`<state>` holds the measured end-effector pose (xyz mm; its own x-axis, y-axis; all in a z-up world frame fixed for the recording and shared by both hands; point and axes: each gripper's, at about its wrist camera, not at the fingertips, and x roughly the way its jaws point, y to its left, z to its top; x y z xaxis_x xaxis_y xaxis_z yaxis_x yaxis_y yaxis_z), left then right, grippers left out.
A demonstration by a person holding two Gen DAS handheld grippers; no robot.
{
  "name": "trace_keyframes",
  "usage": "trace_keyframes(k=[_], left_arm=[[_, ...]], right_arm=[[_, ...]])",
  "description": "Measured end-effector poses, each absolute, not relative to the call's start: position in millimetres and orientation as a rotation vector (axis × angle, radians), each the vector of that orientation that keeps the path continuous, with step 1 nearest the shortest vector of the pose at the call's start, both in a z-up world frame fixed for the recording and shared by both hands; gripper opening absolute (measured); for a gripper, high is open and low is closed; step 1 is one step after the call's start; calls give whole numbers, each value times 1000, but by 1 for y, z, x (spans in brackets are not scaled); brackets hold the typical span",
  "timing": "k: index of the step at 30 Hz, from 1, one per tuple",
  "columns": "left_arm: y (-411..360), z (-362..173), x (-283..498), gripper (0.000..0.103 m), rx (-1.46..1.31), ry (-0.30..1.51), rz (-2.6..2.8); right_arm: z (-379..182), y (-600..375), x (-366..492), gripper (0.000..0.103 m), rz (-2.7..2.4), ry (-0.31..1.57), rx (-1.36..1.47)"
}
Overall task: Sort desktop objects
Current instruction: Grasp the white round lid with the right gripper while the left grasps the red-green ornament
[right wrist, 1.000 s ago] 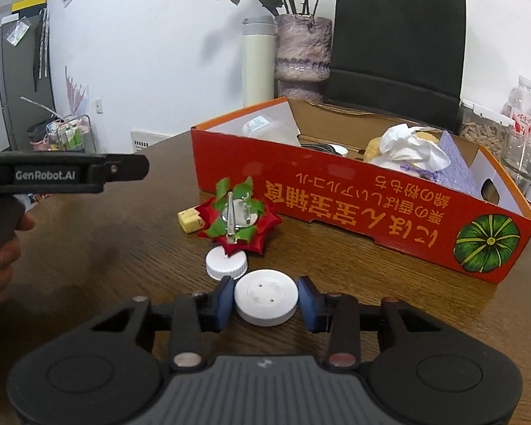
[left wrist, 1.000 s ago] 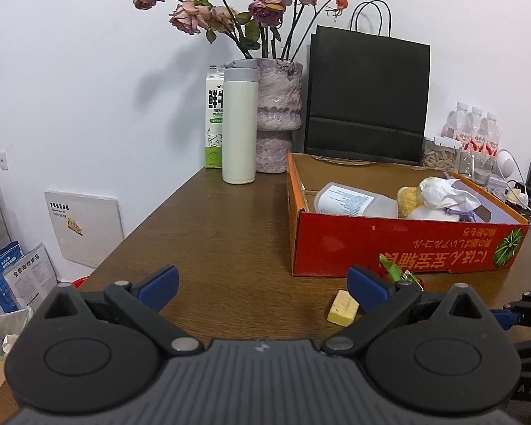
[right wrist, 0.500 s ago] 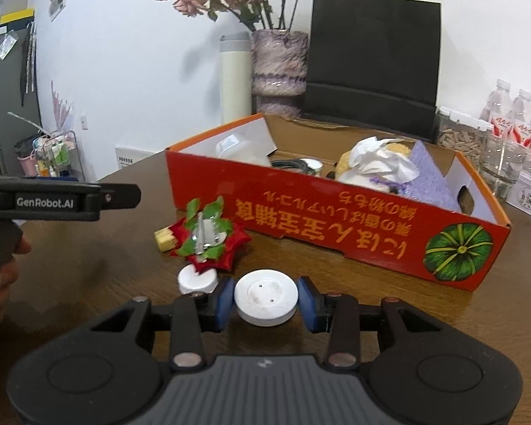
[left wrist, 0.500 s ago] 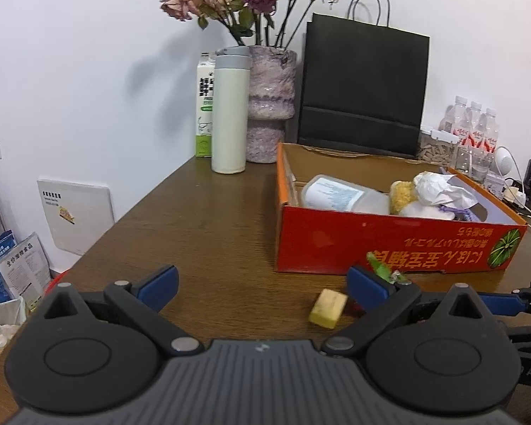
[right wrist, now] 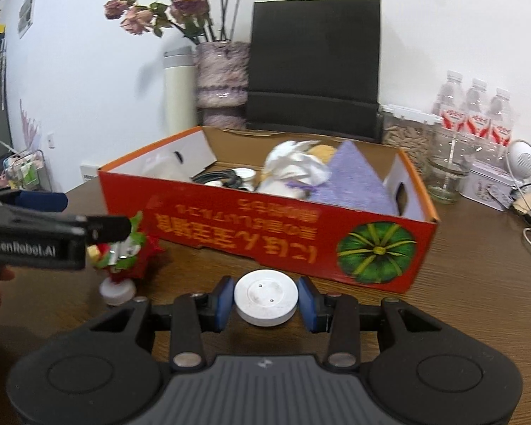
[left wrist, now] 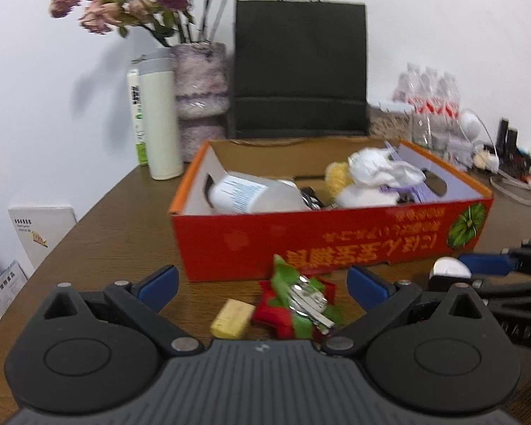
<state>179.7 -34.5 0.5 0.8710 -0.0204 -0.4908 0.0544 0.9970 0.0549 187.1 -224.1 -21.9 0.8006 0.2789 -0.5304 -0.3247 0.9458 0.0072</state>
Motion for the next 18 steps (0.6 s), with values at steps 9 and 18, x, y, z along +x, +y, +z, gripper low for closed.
trace_keyframes(k=[9, 18], left_arm=[[-44, -9, 193, 101, 82, 550, -40], [-51, -18, 199, 48, 93, 618, -93]], right_arm=[[-23, -244, 189, 38, 293, 556, -71], [-22, -242, 187, 38, 300, 551, -76]])
